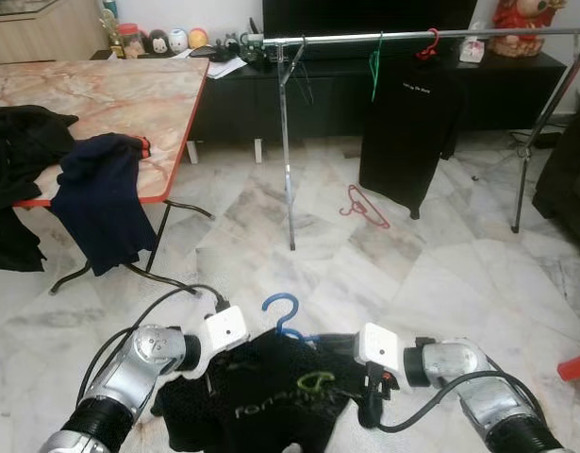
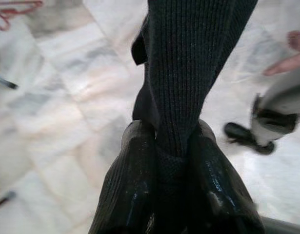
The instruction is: Hang hanger
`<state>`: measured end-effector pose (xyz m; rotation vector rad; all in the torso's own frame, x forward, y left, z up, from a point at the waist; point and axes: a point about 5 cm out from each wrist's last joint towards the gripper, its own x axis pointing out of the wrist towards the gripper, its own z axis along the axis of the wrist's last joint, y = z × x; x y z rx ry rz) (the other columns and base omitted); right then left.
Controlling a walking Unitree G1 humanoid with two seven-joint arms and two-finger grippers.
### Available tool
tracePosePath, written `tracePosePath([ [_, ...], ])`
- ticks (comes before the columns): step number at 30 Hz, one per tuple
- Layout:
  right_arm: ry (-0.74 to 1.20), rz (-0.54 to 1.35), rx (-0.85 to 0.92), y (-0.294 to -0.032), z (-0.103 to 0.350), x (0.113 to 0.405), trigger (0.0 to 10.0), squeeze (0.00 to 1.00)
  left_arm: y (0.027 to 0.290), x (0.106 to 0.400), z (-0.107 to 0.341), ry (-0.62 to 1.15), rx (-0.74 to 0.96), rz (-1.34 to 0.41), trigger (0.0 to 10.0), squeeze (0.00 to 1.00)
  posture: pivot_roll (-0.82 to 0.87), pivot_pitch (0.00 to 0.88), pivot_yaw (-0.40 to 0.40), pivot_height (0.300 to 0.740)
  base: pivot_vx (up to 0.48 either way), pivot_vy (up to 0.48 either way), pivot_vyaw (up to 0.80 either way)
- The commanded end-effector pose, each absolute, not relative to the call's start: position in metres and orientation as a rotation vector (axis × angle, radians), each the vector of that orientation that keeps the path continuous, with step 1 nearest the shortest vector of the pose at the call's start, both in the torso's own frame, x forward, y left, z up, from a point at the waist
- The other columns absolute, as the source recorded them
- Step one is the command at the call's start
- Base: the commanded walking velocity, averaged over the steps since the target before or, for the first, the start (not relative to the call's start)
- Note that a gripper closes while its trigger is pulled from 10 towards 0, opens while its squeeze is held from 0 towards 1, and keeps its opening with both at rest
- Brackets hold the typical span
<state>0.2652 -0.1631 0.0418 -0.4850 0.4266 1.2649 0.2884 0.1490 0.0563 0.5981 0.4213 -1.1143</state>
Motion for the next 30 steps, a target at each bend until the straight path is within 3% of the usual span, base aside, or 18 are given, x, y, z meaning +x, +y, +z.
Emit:
tracePosePath([
  [1,0.416,1.274,-0.533,-0.163,0.044,0.266,10.0,1.0,0.151,0.292,0.062,0.382,0.666,-1.116,0.0,0.0,-0.05,0.0,0.007,0.74,0.0,0.0,0.0],
  [3,0.411,1.276,-0.583,-0.164,0.045,0.266,10.0,1.0,0.153,0.291,0.06,0.361,0.774,-1.138,0.0,0.0,-0.05,0.0,0.007,0.74,0.0,0.0,0.0],
  [4,0.405,1.274,-0.596,-0.164,0.047,0.267,10.0,0.71,0.154,0.29,0.061,0.339,0.833,-1.153,0.0,0.0,-0.05,0.0,0.008,0.74,0.0,0.0,0.0],
  [5,0.405,1.274,-0.596,-0.164,0.047,0.267,10.0,0.71,0.154,0.29,0.061,0.339,0.833,-1.153,0.0,0.0,-0.05,0.0,0.008,0.74,0.0,0.0,0.0],
  [6,0.392,1.274,-0.615,-0.163,0.05,0.268,10.0,0.0,0.154,0.289,0.062,0.319,0.858,-1.17,0.0,0.0,-0.05,0.0,0.008,0.74,0.0,0.0,0.0],
  [9,0.368,1.266,-0.653,-0.164,0.055,0.272,10.0,0.0,0.151,0.286,0.065,0.249,0.921,-1.221,0.0,0.0,-0.05,0.0,0.011,0.74,0.0,0.0,0.0],
  [10,0.353,1.262,-0.661,-0.166,0.059,0.274,10.0,0.0,0.149,0.282,0.067,0.2,0.935,-1.26,4.0,0.0,-0.05,0.0,0.011,0.74,0.0,0.0,0.0],
  [12,0.345,1.258,-0.672,-0.166,0.061,0.275,10.0,0.0,0.149,0.28,0.067,0.175,0.94,-1.281,4.0,0.0,-0.05,0.0,0.011,0.74,0.0,0.0,0.0],
  [13,0.344,1.258,-0.674,-0.167,0.062,0.276,10.0,0.0,0.149,0.28,0.068,0.172,0.941,-1.284,10.0,0.0,-0.06,0.0,0.01,0.74,0.0,0.0,0.0],
  [17,0.338,1.271,-0.706,-0.174,0.07,0.276,10.0,0.0,0.15,0.273,0.073,0.067,1.076,-1.386,10.0,0.0,-0.06,0.0,0.006,0.74,0.0,0.0,0.0],
  [21,0.384,1.259,-0.755,-0.182,0.066,0.278,10.0,0.0,0.143,0.268,0.088,-0.067,1.1,-1.447,10.0,0.0,-0.06,0.0,0.002,0.74,0.0,0.0,0.0],
  [30,0.443,1.37,-0.694,-0.187,0.061,0.266,10.0,0.0,0.147,0.258,0.094,-0.197,1.23,-1.532,10.0,0.0,-0.05,0.0,0.0,0.74,0.0,0.0,0.0],
])
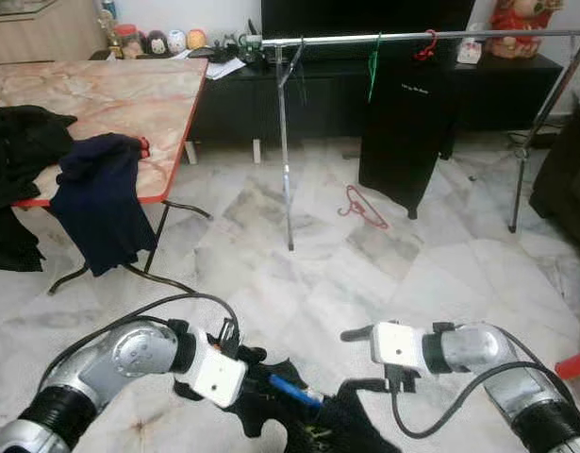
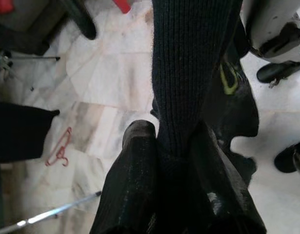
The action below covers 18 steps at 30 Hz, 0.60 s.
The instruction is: Hang hanger
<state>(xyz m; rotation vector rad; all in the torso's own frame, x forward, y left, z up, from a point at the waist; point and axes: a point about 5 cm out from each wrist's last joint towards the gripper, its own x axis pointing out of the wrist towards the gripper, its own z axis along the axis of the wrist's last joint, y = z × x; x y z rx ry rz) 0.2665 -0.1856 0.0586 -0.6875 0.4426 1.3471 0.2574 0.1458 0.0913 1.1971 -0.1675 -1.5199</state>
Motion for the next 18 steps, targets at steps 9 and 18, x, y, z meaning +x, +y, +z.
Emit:
tracePosePath([
  [9,0.494,1.397,-0.788,-0.207,0.061,0.264,10.0,0.0,0.152,0.263,0.099,-0.19,1.261,-1.516,10.0,0.0,-0.04,0.001,0.002,0.74,0.0,0.0,0.0],
  [18,0.382,1.465,-0.92,-0.2,0.061,0.261,10.0,1.0,0.148,0.269,0.101,-0.202,1.255,-1.49,10.0,0.0,-0.05,0.011,0.005,0.74,0.0,0.0,0.0],
])
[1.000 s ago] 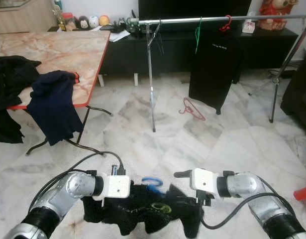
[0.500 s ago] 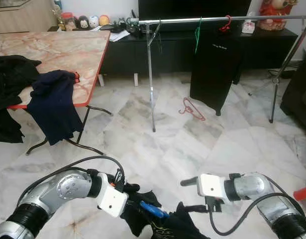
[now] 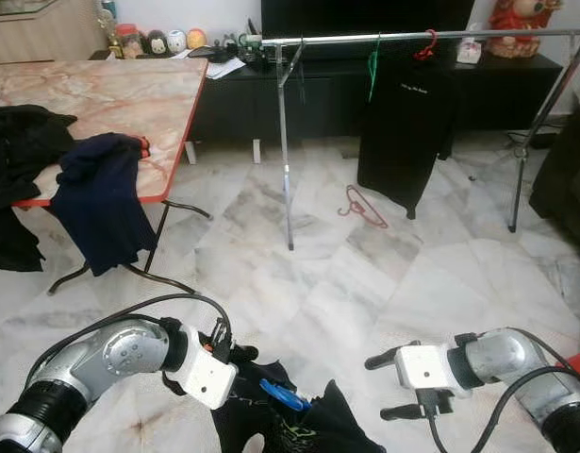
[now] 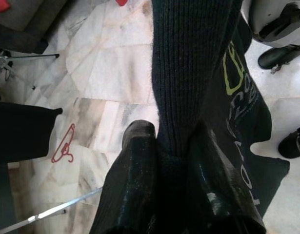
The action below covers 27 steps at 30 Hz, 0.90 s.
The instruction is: Hang hanger
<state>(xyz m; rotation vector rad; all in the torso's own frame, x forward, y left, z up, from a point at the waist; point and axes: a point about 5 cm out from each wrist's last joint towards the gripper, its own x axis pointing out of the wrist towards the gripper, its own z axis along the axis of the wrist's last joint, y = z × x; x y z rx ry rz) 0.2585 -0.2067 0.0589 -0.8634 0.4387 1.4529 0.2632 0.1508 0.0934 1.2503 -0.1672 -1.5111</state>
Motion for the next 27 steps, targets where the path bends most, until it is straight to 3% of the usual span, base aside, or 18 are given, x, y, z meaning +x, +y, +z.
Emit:
tracePosePath([
  [1,0.344,1.446,-0.956,-0.197,0.06,0.264,10.0,1.0,0.146,0.269,0.102,-0.208,1.255,-1.494,10.0,0.0,-0.05,0.011,0.005,0.74,0.0,0.0,0.0],
  [2,0.344,1.446,-0.956,-0.197,0.06,0.264,10.0,1.0,0.146,0.269,0.102,-0.208,1.255,-1.494,10.0,0.0,-0.05,0.011,0.005,0.74,0.0,0.0,0.0],
  [3,0.31,1.434,-0.985,-0.192,0.06,0.267,10.0,0.65,0.144,0.269,0.103,-0.216,1.248,-1.499,10.0,0.0,-0.05,0.01,0.005,0.74,0.0,0.0,0.0],
  [4,0.299,1.449,-0.988,-0.189,0.059,0.267,10.0,0.53,0.14,0.27,0.104,-0.228,1.231,-1.498,10.0,0.0,-0.05,0.012,0.006,0.74,0.0,0.0,0.0],
  [6,0.296,1.481,-0.992,-0.184,0.057,0.264,10.0,0.05,0.138,0.27,0.105,-0.243,1.225,-1.507,10.0,0.0,-0.05,0.014,0.006,0.74,0.0,0.0,0.0],
  [7,0.303,1.502,-0.996,-0.183,0.056,0.262,10.0,0.0,0.136,0.269,0.106,-0.25,1.224,-1.514,10.0,0.0,-0.05,0.016,0.006,0.74,0.0,0.0,0.0],
  [15,0.369,1.618,-1.079,-0.189,0.046,0.25,10.0,0.0,0.132,0.268,0.106,-0.26,1.22,-1.534,10.0,0.0,-0.05,0.023,0.006,0.74,0.0,0.0,0.0],
  [27,0.426,1.63,-1.254,-0.209,0.048,0.255,10.0,0.0,0.133,0.271,0.107,-0.254,1.235,-1.523,10.0,0.0,-0.05,0.027,0.003,0.74,0.0,0.0,0.0],
])
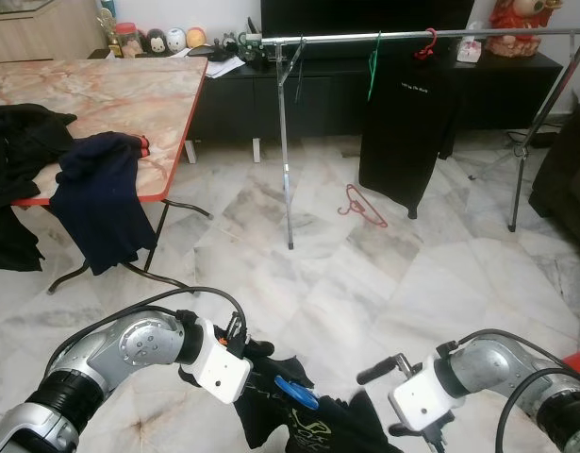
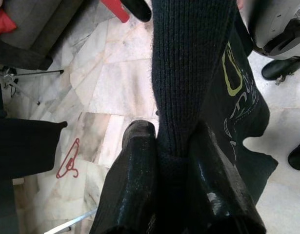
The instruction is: Hang hanger
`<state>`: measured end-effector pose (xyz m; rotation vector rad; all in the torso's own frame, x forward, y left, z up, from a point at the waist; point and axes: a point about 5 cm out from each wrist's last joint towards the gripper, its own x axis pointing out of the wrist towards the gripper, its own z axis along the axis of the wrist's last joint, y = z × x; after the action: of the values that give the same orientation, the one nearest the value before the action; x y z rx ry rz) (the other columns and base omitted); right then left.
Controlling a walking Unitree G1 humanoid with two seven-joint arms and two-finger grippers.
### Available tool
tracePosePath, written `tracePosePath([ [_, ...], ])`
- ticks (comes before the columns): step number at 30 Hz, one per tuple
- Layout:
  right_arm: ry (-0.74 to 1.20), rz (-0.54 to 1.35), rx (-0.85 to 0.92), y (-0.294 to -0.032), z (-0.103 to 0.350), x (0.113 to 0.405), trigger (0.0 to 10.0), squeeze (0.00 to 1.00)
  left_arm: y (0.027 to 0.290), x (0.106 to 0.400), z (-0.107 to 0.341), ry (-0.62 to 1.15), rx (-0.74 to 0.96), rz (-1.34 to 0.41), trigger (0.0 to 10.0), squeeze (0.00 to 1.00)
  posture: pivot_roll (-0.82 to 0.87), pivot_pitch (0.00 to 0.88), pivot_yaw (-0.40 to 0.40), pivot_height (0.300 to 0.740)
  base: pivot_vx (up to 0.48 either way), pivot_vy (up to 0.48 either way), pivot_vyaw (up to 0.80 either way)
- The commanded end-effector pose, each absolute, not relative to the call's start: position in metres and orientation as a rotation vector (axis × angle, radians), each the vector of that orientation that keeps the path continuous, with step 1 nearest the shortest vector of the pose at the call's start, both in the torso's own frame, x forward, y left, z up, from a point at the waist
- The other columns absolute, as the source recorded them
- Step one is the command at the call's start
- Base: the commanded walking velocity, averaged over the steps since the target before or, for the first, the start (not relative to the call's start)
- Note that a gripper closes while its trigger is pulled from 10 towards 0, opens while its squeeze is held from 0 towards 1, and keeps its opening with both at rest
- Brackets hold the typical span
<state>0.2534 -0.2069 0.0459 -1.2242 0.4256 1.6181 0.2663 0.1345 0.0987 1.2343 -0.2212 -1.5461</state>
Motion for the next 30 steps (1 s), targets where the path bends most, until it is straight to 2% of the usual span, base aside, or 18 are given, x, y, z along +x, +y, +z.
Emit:
tracePosePath([
  [1,0.428,1.629,-1.263,-0.209,0.047,0.255,10.0,0.0,0.132,0.271,0.107,-0.255,1.235,-1.524,10.0,0.0,-0.05,0.027,0.003,0.74,0.0,0.0,0.0],
  [9,0.424,1.653,-1.397,-0.21,0.034,0.252,10.0,0.0,0.131,0.272,0.109,-0.261,1.24,-1.522,10.0,0.0,-0.05,0.03,0.005,0.74,0.0,0.0,0.0],
  [30,0.327,1.632,-1.41,-0.189,0.017,0.251,10.0,0.0,0.122,0.272,0.113,-0.284,1.227,-1.524,10.0,0.0,-0.04,0.033,0.006,0.74,0.0,0.0,0.0],
])
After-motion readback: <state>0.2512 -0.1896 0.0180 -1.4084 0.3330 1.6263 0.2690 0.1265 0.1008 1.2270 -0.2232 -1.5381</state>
